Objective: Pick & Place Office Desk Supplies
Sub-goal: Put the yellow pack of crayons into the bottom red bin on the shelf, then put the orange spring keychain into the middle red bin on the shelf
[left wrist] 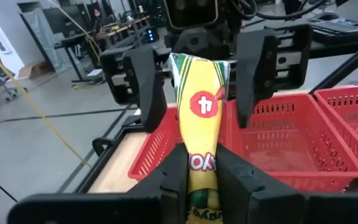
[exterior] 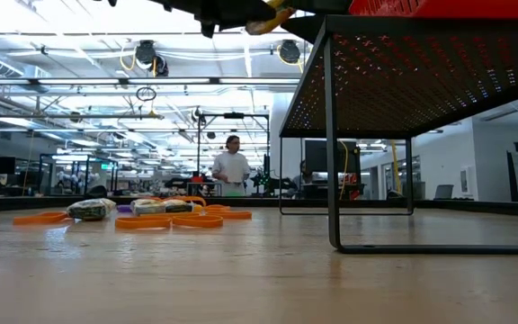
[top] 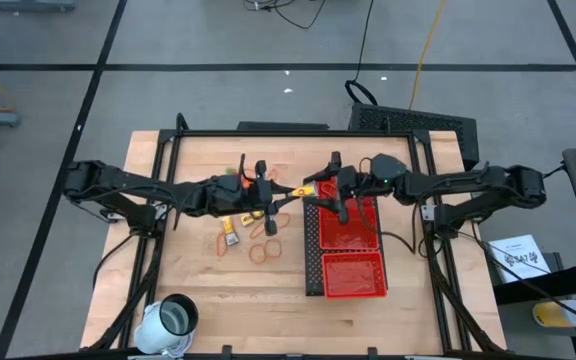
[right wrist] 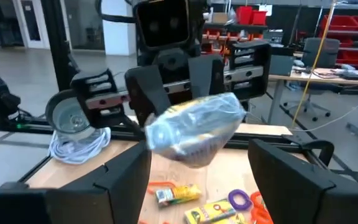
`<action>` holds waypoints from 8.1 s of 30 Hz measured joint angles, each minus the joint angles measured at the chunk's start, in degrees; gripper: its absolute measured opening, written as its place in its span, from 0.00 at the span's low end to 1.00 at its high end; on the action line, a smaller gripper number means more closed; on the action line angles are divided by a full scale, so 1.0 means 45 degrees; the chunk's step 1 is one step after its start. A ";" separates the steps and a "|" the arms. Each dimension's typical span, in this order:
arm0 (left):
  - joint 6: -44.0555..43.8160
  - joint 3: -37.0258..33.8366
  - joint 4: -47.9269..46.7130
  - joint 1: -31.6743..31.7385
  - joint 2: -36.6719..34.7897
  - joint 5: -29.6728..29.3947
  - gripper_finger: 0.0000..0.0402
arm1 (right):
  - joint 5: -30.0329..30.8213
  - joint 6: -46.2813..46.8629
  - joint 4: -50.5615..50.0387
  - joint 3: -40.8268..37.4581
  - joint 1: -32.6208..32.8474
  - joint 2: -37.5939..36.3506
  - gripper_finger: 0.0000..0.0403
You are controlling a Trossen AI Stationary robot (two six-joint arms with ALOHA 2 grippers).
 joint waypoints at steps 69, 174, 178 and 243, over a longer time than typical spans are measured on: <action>0.2863 -0.0019 -0.0387 -0.2142 -0.1193 -0.6029 0.64 | -0.1972 0.1029 -0.3264 0.0010 0.1239 -0.3195 0.23; -1.2446 -0.3390 -0.9230 0.6217 0.1211 -0.1408 0.44 | 1.0428 -0.4498 -0.0585 -0.5333 0.8786 -1.0168 0.50; -1.2451 -0.3390 -0.9307 0.6217 0.1239 -0.1405 0.44 | 1.0424 -0.4483 -0.0585 -0.5333 0.8786 -1.0169 0.50; -0.2518 -0.3046 0.1417 0.0911 -0.2554 -0.1700 0.07 | 0.8409 -0.3053 0.0311 -0.2869 0.4580 -0.5188 0.50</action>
